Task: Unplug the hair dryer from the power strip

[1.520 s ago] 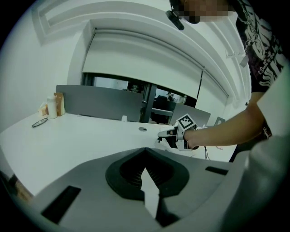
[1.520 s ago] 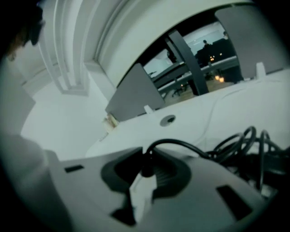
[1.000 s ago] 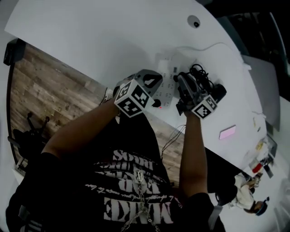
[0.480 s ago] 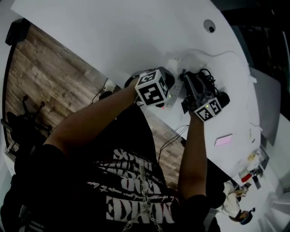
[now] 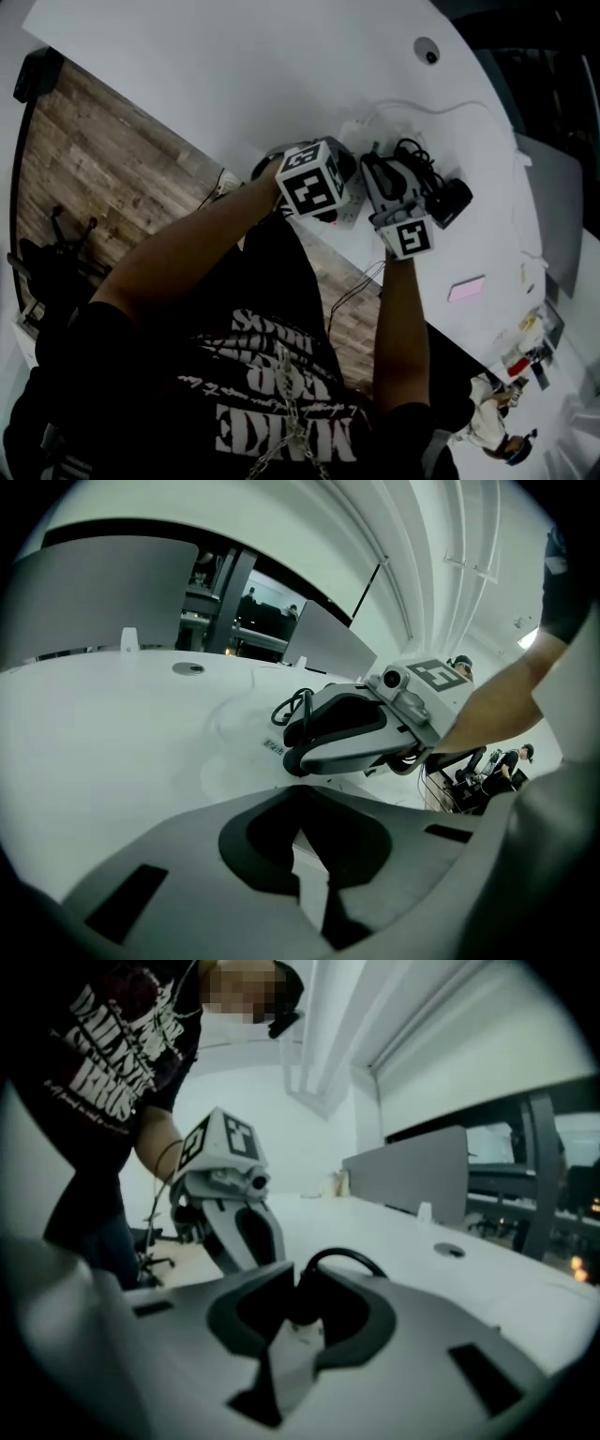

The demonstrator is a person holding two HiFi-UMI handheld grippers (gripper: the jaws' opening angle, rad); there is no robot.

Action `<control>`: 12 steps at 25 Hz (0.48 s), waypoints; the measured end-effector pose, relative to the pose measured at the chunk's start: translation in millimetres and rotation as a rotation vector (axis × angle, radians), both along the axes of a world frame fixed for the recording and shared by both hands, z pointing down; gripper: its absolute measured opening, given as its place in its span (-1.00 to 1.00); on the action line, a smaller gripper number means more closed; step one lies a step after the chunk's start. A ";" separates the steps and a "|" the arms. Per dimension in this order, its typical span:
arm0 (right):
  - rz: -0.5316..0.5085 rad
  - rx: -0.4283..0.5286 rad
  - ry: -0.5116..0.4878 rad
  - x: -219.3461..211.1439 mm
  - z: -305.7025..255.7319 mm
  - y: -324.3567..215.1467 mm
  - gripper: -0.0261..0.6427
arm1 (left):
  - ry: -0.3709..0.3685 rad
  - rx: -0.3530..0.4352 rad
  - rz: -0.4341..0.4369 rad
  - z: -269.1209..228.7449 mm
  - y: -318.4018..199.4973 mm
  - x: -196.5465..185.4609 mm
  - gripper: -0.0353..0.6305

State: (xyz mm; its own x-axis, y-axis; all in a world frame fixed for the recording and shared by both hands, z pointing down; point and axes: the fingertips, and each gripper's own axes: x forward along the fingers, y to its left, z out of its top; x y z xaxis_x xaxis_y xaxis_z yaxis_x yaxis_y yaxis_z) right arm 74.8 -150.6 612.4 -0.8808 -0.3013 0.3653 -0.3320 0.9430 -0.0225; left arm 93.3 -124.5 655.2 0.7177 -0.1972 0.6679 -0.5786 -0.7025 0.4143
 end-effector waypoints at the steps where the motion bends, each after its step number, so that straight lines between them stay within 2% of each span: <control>1: -0.004 0.026 0.013 -0.7 1.4 1.4 -0.66 | -0.006 -0.001 0.002 0.6 -0.3 -0.5 -0.83; 3: -0.020 0.067 0.087 1.5 12.5 5.2 -0.60 | -0.028 -0.002 0.014 1.5 -0.2 -1.4 -0.83; 5: -0.004 0.055 0.147 7.6 27.6 7.5 -0.52 | -0.052 0.001 0.031 2.7 0.7 -2.3 -0.83; 10: 0.041 0.024 0.148 8.7 33.3 7.2 -0.52 | -0.048 -0.001 0.025 3.4 -1.2 -5.3 -0.83; 12: 0.074 0.000 0.111 7.6 27.3 7.5 -0.52 | -0.058 0.000 0.031 4.5 0.7 -5.5 -0.83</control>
State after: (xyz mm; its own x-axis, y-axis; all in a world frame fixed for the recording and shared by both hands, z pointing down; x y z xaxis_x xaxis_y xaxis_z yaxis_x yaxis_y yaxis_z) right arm 82.4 -143.1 639.7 -0.8104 -0.3635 0.4595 -0.4008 0.9160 0.0178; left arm 87.8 -123.8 659.7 0.6834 -0.1754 0.7086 -0.5799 -0.7201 0.3810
